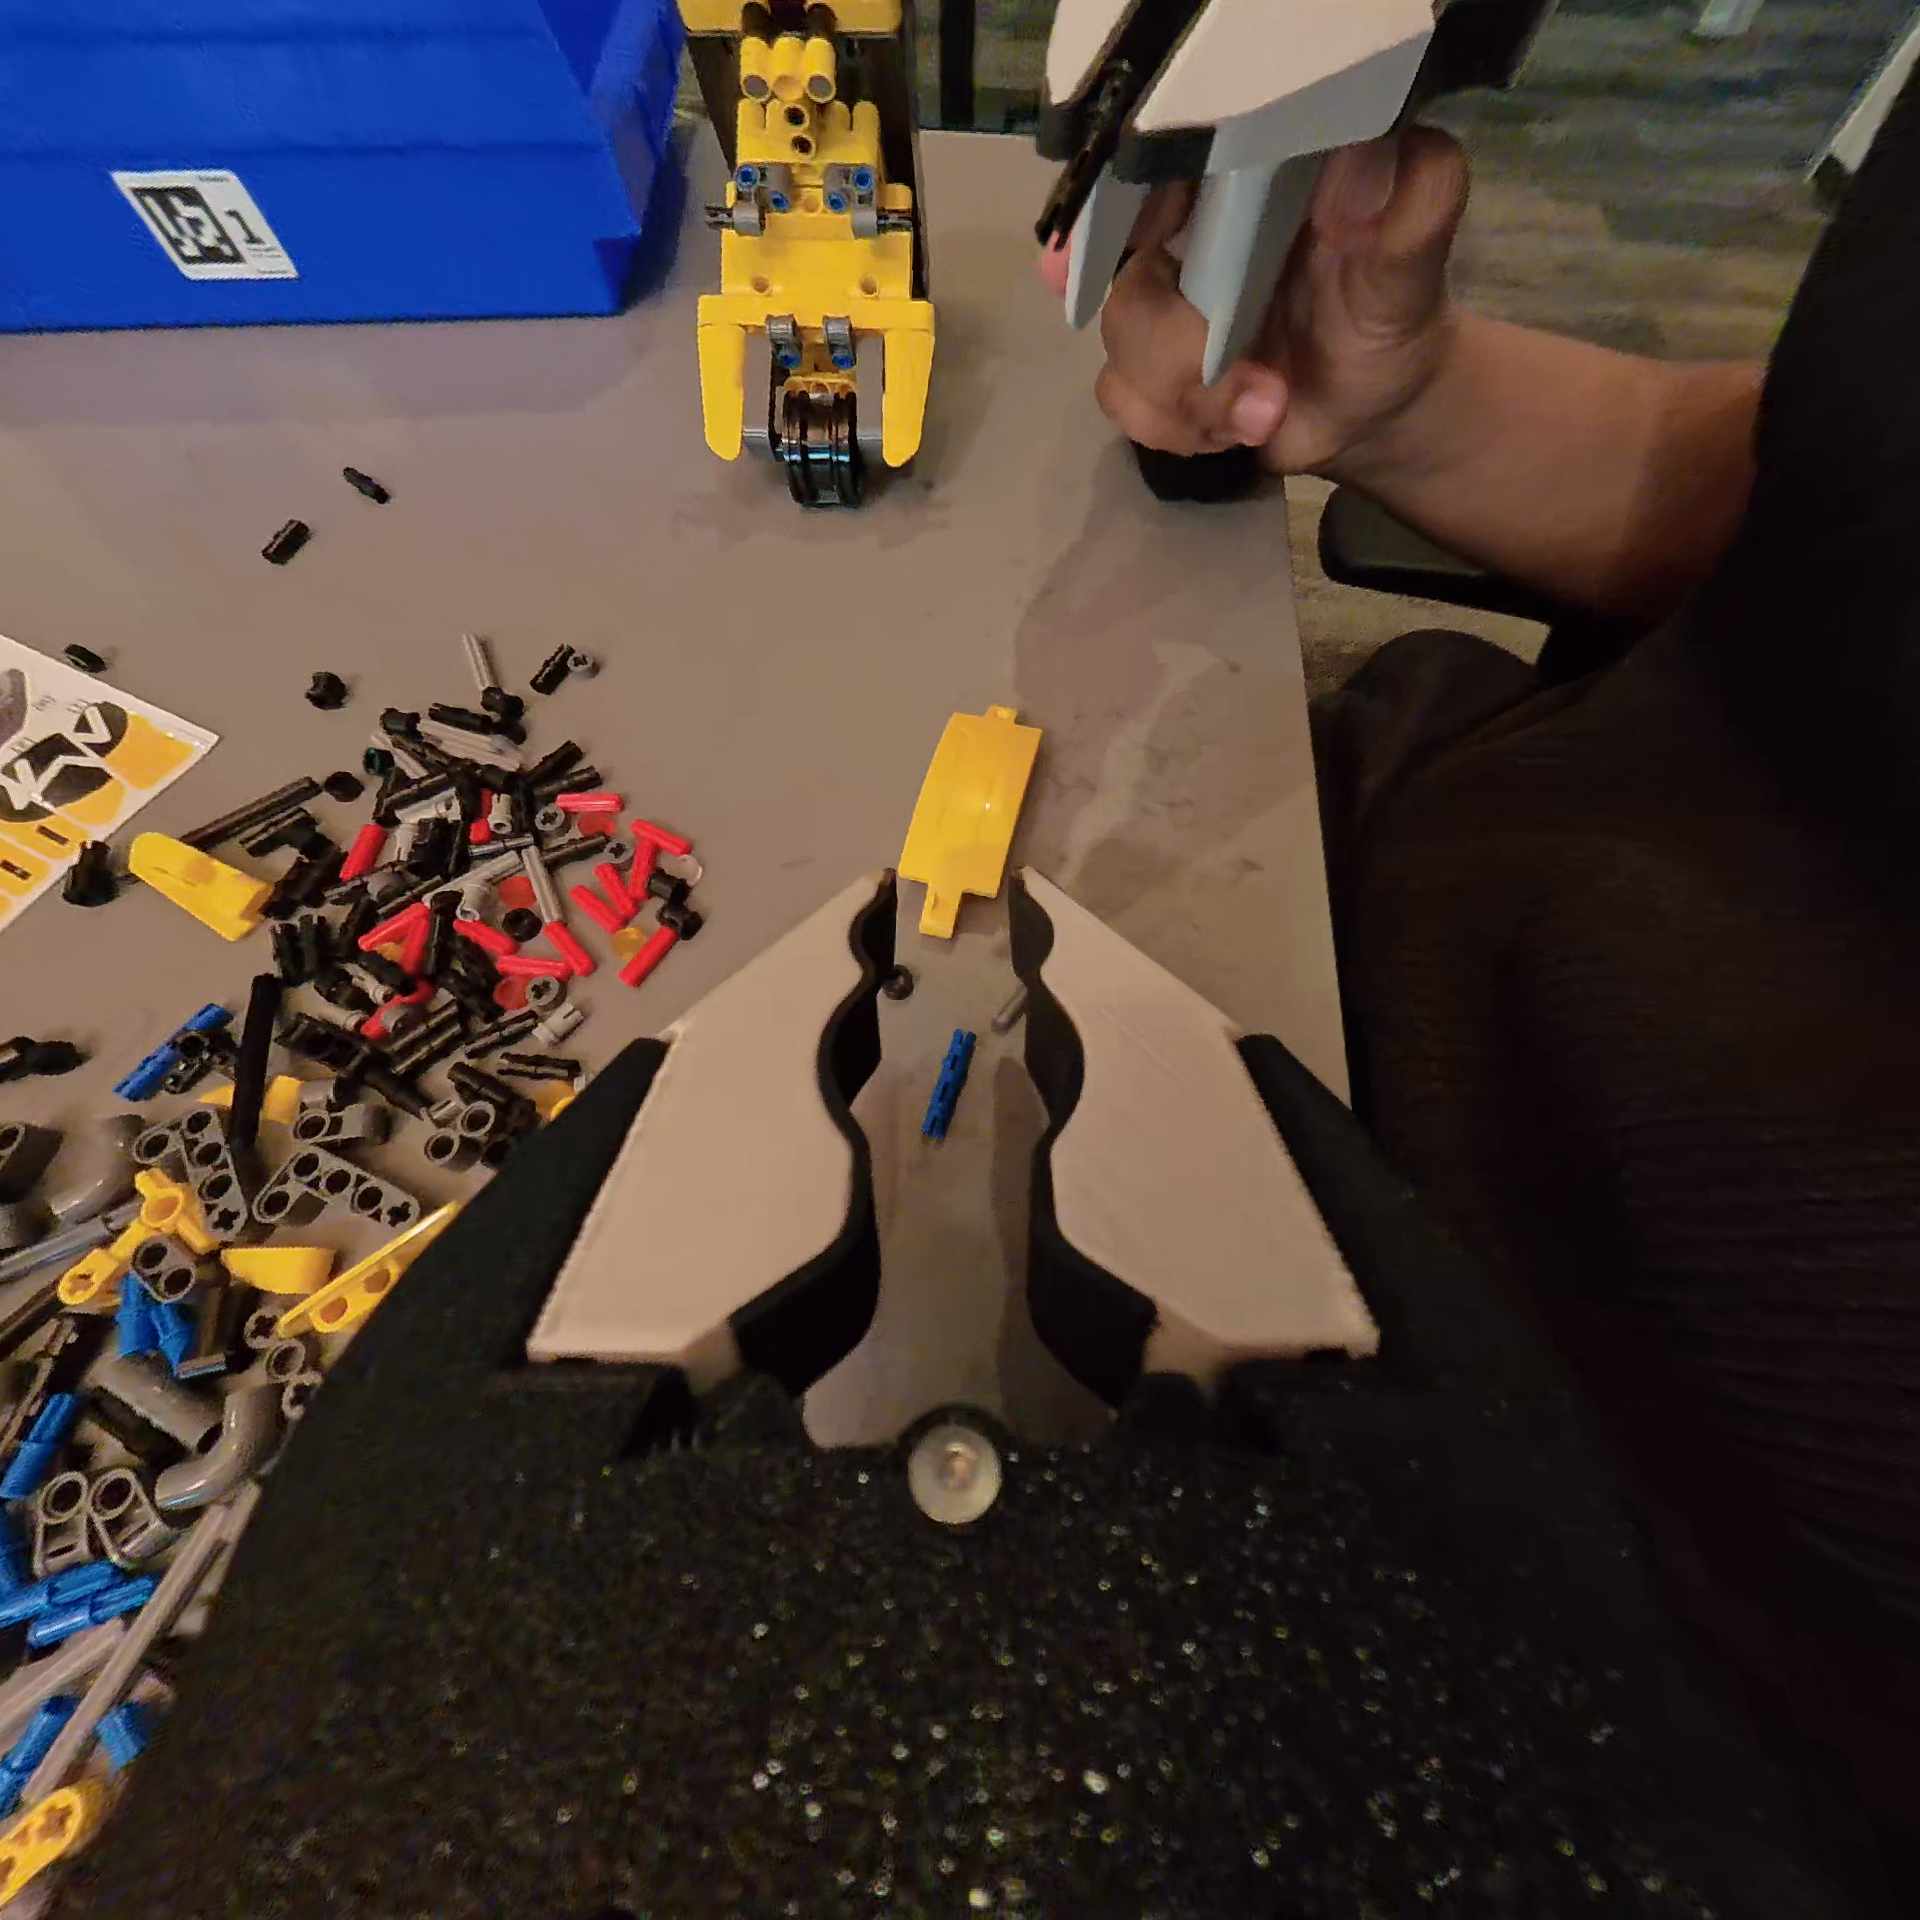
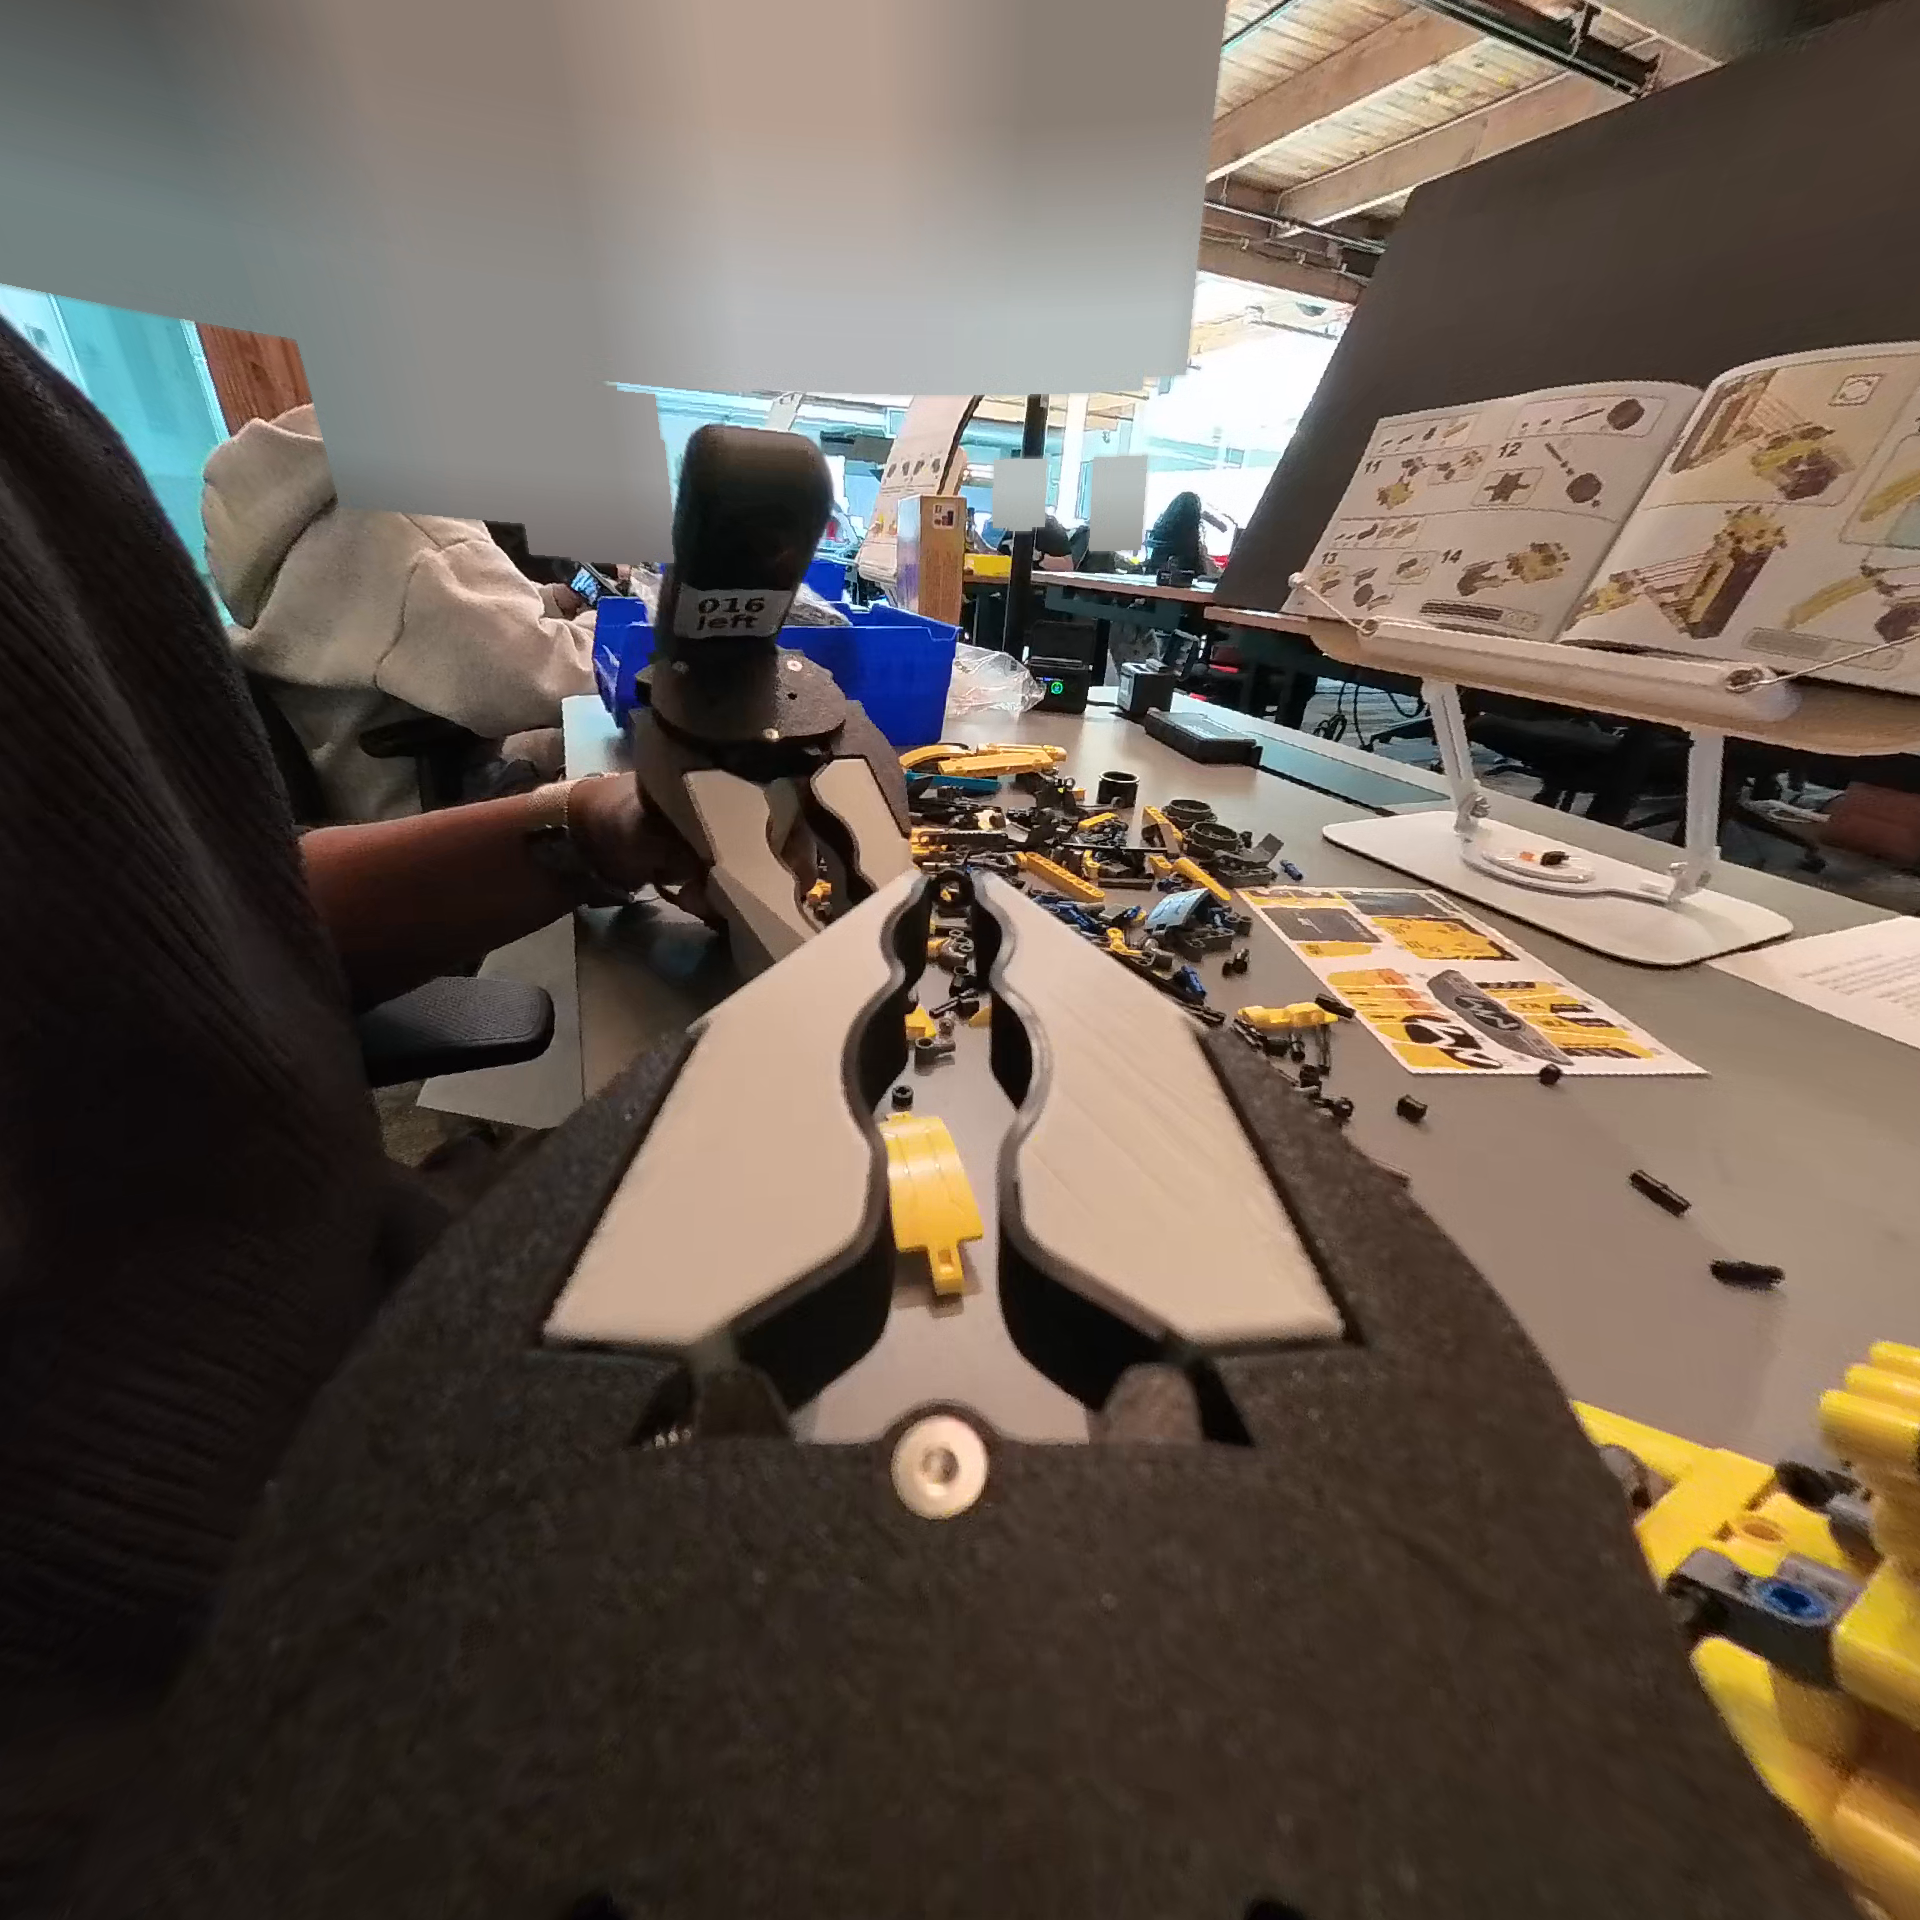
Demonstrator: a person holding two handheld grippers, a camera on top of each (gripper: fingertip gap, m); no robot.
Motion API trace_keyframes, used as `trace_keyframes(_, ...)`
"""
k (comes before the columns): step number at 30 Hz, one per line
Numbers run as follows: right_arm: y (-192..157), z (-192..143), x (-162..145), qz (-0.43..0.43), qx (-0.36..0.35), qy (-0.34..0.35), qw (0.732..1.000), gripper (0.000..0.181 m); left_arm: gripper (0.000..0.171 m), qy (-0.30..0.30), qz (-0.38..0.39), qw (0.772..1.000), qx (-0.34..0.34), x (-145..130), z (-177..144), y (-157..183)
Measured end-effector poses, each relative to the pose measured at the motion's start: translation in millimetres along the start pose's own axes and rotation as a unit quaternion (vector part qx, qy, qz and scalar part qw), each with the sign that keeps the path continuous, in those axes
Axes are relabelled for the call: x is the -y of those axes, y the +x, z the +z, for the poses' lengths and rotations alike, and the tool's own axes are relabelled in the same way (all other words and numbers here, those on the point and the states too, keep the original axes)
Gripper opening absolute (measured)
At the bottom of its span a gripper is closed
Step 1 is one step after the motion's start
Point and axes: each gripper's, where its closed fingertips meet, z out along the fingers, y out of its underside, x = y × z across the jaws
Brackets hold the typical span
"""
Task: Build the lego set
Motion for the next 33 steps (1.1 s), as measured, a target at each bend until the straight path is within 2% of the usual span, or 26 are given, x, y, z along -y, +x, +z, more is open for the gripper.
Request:
trace_keyframes(9,-2.1,5.1,-7.1,-0.010,0.001,-0.026,1.000,0.005,0.021,0.017,-0.034,0.999,-0.024,3.7,-3.3,-2.0)
trace_keyframes(21,1.9,4.7,-6.7,0.010,0.002,-0.024,1.000,0.005,0.021,-0.020,-0.033,0.999,-0.026,-5.1,4.8,-1.7)
trace_keyframes(33,3.1,5.0,-6.5,0.008,-0.001,-0.023,1.000,0.005,0.021,-0.006,-0.047,0.998,-0.034,-1.7,1.9,-3.0)
